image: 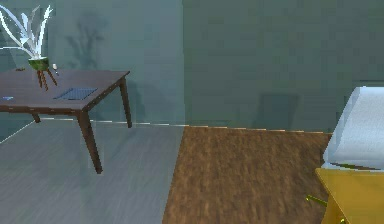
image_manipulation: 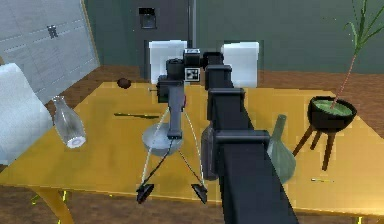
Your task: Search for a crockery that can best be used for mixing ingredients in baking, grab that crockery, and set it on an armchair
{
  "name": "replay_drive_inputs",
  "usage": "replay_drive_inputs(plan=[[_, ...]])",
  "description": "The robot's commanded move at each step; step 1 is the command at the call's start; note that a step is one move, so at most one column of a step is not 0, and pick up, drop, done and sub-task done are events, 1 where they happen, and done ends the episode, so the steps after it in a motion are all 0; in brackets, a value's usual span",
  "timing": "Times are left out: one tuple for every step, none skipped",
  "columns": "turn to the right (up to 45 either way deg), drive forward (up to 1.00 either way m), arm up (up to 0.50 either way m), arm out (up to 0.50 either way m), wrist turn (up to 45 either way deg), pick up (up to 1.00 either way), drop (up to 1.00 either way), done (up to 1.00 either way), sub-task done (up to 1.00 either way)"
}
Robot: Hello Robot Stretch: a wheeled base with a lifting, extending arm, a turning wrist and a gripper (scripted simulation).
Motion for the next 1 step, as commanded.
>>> replay_drive_inputs(plan=[[0.0, 0.00, 0.00, 0.00, 45.0, 0.00, 0.00, 0.00, 0.00]])
